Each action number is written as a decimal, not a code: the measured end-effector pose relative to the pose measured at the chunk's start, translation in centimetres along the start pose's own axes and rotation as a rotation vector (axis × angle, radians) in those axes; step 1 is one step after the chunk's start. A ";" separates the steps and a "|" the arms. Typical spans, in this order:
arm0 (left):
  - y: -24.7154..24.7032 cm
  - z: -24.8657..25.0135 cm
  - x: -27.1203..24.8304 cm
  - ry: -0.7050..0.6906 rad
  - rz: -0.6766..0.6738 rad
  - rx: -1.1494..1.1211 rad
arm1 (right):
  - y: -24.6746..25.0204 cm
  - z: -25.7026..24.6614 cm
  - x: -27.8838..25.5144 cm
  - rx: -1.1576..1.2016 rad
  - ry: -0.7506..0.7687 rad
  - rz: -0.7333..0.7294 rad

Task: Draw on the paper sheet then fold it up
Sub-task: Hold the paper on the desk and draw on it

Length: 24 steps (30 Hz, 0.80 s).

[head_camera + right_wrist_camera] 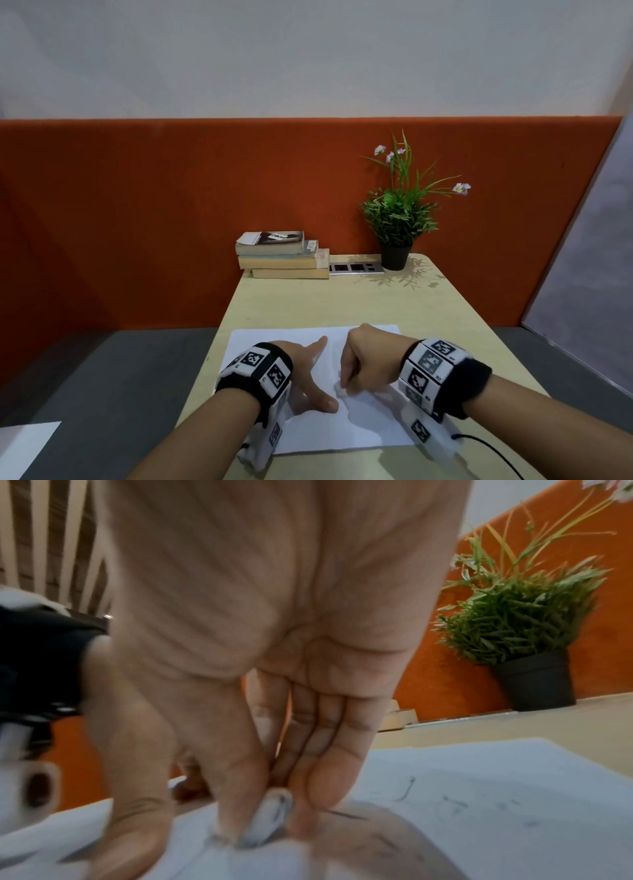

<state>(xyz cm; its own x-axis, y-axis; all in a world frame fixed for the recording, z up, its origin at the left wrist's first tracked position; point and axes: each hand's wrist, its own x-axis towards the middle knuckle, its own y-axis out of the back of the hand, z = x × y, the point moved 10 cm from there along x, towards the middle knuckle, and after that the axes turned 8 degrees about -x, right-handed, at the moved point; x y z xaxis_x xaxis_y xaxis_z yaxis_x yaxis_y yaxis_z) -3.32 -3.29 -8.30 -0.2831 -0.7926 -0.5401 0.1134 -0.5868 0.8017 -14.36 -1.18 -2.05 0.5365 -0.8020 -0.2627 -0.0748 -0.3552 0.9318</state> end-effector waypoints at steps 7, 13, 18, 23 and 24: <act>0.2 -0.1 0.1 0.012 -0.003 -0.020 | 2.6 1.2 3.6 -0.001 -0.096 0.195; 0.1 0.0 -0.1 0.013 0.007 -0.001 | 0.0 0.9 0.2 -0.016 -0.038 0.063; 0.0 0.2 -0.1 0.003 0.034 0.048 | -0.7 0.3 -1.0 -0.049 0.008 -0.026; 0.3 0.1 -0.1 0.017 0.009 0.057 | 2.3 1.1 2.0 -0.033 -0.071 0.124; 0.4 0.1 -0.2 0.016 0.006 0.055 | 2.6 1.2 2.3 -0.030 -0.077 0.135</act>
<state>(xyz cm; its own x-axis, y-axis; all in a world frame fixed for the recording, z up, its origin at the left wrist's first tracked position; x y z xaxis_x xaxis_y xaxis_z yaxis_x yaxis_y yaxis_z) -3.33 -3.35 -7.89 -0.2677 -0.7989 -0.5386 0.0629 -0.5723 0.8176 -14.29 -4.53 -0.56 0.4573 -0.8762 -0.1520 -0.1164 -0.2284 0.9666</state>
